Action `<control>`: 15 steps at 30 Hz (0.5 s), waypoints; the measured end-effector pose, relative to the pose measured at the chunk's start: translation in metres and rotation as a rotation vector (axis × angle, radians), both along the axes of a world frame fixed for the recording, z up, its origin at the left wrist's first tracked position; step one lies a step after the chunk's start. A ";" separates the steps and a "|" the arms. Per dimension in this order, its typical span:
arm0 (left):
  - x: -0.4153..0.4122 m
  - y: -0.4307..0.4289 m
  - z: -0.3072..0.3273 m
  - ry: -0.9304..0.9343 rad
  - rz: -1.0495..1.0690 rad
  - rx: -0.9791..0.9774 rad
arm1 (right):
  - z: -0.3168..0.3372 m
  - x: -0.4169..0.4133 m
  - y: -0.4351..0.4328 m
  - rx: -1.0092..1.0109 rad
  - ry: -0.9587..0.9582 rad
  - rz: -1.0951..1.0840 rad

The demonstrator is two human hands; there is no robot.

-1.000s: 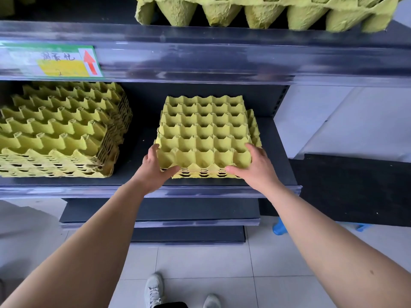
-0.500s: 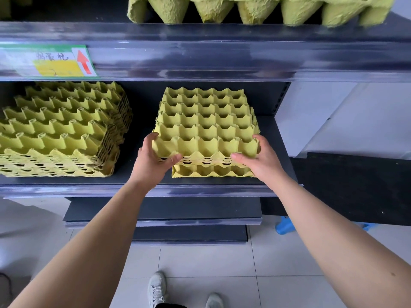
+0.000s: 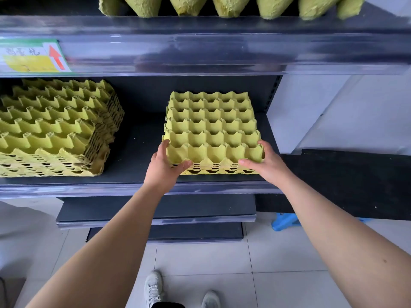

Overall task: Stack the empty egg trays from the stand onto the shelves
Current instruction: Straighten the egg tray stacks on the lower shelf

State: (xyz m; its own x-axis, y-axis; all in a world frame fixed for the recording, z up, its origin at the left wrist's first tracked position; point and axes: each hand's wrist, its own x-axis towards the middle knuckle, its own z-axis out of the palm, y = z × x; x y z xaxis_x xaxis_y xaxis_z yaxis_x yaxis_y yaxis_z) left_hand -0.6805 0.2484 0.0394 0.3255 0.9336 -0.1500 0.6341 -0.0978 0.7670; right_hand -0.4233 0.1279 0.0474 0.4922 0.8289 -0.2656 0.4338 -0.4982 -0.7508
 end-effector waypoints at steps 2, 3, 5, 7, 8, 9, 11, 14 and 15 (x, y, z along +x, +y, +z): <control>-0.003 0.004 -0.005 0.053 -0.022 -0.026 | -0.002 -0.001 0.002 -0.057 -0.039 0.028; -0.004 0.005 -0.005 0.075 -0.031 -0.034 | -0.003 -0.002 0.002 -0.071 -0.050 0.037; -0.005 0.007 -0.006 0.094 -0.041 -0.036 | -0.004 -0.002 0.003 -0.079 -0.066 0.042; -0.004 0.008 -0.003 0.087 -0.043 -0.020 | -0.003 -0.001 0.006 -0.061 -0.111 0.044; -0.002 0.010 0.000 0.069 -0.039 -0.003 | -0.002 -0.001 0.009 -0.039 -0.156 0.053; 0.000 0.012 0.003 0.050 -0.035 0.015 | -0.001 0.000 0.013 -0.022 -0.218 0.069; 0.008 0.019 0.008 0.045 -0.035 0.021 | 0.002 0.001 0.025 -0.025 -0.356 0.106; 0.019 0.029 0.011 0.075 -0.035 -0.027 | 0.003 0.005 0.044 -0.108 -0.427 0.148; 0.020 0.031 0.010 0.079 -0.035 -0.038 | 0.002 0.007 0.048 -0.130 -0.402 0.154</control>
